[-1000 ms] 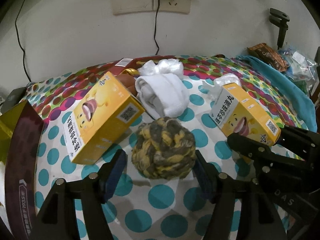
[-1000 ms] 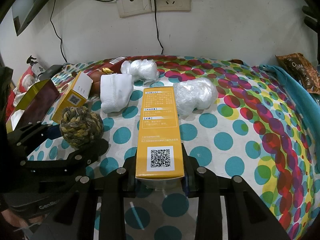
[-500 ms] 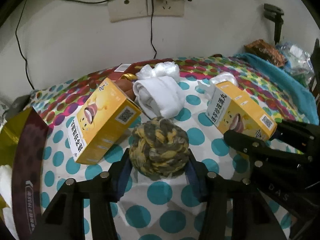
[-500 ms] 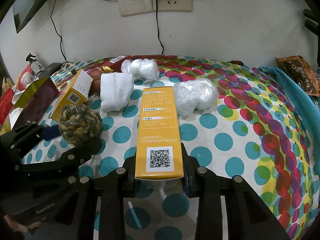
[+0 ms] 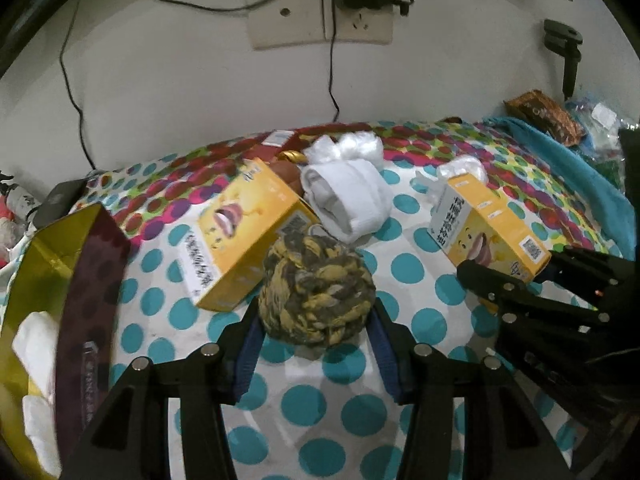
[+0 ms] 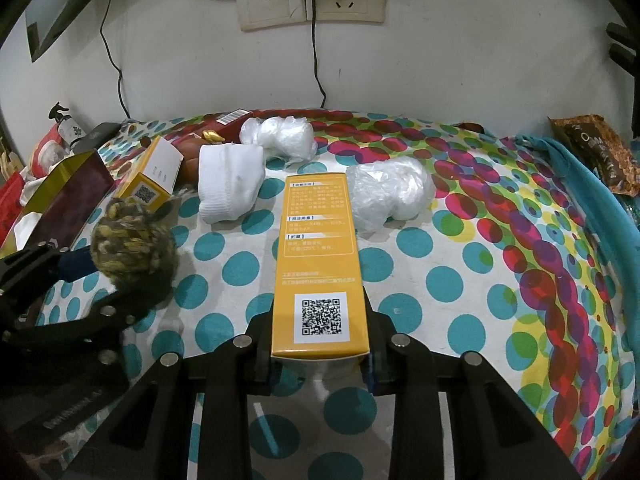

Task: Organize objects
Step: 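Carry the rope ball into the gold tray and open the left tool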

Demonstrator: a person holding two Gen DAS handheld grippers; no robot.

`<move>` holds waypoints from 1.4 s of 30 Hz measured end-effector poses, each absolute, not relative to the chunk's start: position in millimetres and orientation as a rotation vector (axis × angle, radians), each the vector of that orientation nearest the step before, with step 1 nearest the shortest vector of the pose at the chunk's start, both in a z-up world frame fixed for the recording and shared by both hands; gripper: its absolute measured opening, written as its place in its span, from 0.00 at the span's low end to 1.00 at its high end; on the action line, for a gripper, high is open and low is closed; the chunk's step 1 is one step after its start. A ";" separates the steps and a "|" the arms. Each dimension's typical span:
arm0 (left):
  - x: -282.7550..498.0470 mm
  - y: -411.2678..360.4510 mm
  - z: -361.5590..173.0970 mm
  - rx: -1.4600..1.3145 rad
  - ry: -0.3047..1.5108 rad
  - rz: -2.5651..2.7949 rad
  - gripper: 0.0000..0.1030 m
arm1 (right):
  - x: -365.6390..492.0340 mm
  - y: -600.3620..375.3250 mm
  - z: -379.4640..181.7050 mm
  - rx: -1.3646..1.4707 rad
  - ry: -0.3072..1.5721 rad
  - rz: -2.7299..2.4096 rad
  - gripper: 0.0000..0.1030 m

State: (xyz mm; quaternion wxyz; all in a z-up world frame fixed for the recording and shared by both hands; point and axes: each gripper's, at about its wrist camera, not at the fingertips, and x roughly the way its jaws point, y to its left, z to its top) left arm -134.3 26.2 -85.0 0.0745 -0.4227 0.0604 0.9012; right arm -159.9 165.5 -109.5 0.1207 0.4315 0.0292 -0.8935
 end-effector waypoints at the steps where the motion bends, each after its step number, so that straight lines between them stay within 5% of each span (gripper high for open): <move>1: -131.9 25.3 -80.9 -1.261 0.185 2.710 0.50 | -159.9 165.0 -109.4 1.261 0.089 -2.611 0.28; 19: -56.7 -88.6 10.8 -1.200 0.086 2.956 0.50 | -159.9 162.8 -109.1 1.264 0.117 -2.617 0.27; 28: -36.4 -173.4 3.3 -1.331 -0.043 3.065 0.50 | -160.0 161.3 -109.4 1.267 0.135 -2.622 0.27; 42: -38.6 -185.8 -34.3 -1.459 -0.100 2.998 0.50 | -159.6 159.4 -108.8 1.269 0.160 -2.628 0.28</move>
